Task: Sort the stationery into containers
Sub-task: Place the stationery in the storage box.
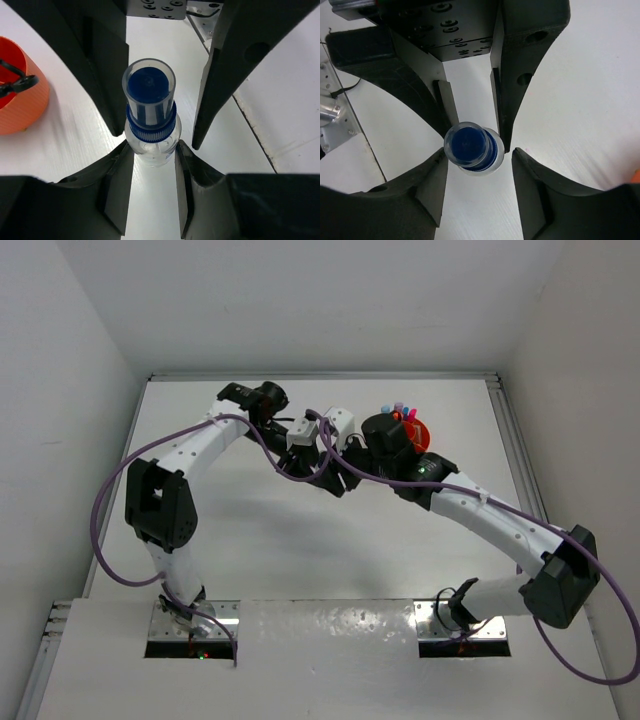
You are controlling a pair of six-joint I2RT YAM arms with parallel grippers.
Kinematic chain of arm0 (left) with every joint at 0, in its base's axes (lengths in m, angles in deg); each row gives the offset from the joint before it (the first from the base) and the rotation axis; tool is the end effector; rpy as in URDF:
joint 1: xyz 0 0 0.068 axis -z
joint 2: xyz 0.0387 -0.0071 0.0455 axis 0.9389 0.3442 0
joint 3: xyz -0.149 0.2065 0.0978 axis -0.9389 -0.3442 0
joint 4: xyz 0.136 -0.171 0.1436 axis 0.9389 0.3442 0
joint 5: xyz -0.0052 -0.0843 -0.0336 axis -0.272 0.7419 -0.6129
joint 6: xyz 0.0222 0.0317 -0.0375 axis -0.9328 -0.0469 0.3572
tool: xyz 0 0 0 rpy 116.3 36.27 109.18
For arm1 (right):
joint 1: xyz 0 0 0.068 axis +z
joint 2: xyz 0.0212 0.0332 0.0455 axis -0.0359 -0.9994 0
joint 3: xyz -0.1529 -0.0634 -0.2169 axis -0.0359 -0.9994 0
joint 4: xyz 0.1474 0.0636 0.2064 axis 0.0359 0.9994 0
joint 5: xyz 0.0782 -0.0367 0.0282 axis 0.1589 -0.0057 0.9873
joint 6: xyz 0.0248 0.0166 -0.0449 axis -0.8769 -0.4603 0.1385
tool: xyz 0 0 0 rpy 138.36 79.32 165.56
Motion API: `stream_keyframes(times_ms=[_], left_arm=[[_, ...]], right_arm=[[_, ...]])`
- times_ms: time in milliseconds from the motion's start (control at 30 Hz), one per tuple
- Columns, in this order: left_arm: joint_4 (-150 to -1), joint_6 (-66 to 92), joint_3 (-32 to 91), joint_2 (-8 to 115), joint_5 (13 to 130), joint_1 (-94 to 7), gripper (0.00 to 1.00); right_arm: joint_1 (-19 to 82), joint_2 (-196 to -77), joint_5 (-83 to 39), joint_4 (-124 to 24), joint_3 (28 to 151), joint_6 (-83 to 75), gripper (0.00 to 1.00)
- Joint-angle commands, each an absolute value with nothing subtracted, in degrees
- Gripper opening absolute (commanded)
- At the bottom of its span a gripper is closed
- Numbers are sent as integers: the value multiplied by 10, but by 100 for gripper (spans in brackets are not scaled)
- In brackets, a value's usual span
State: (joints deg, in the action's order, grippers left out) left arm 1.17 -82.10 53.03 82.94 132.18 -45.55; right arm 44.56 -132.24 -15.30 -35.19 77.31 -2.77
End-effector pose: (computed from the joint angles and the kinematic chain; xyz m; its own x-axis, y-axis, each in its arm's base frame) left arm 0.3039 -0.1738 0.3038 0.1477 0.3233 -0.9347 0.9264 -0.3762 0.0163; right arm 0.2211 0.2144 0.3182 -0.4309 -0.2714 -0.8606 -0.7758 0.5985 0.1997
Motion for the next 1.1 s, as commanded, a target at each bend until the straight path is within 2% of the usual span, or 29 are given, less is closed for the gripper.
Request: stream_keyframes(times_ms=[0,67,133,200,333,367,400,500,533,567,633,867,967,1000,1067], left_arm=[[19,-838,550,822,1367,-455,0],[23,-842,550,823,1368,-453,0],[23,-842,550,824,1368,-454,0],[23,-843,550,824,1368,-453,0],[23,-842,549,825,1366,-453,0],[23,-843,548,824,1365,-453,0],[23,-841,548,825,1365,-453,0],[23,-840,547,827,1367,-453,0],[23,-841,547,826,1367,-453,0],[23,-842,547,826,1368,-452,0],[23,-841,547,826,1369,-452,0],[23,-843,546,825,1369,-448,0],[22,-843,543,826,1368,-448,0],[23,-842,543,827,1368,-448,0],[23,-841,542,827,1369,-446,0]], right_arm=[[450,-1316,-142,-368,782,-26,54],[450,-1313,-139,-370,790,-27,51],[450,-1308,-136,-381,790,-31,40],[449,-1305,-132,-391,790,-36,35],[449,-1305,-126,-396,792,-40,36],[450,-1304,-126,-395,793,-41,39],[449,-1300,-126,-397,795,-42,52],[450,-1294,-126,-397,799,-42,57],[449,-1290,-128,-397,801,-42,55],[450,-1288,-131,-396,802,-42,44],[450,-1281,-143,-396,803,-41,38],[449,-1283,-148,-390,804,-38,39],[449,-1284,-148,-393,804,-41,46],[450,-1284,-148,-396,804,-42,45],[450,-1283,-149,-406,803,-47,31]])
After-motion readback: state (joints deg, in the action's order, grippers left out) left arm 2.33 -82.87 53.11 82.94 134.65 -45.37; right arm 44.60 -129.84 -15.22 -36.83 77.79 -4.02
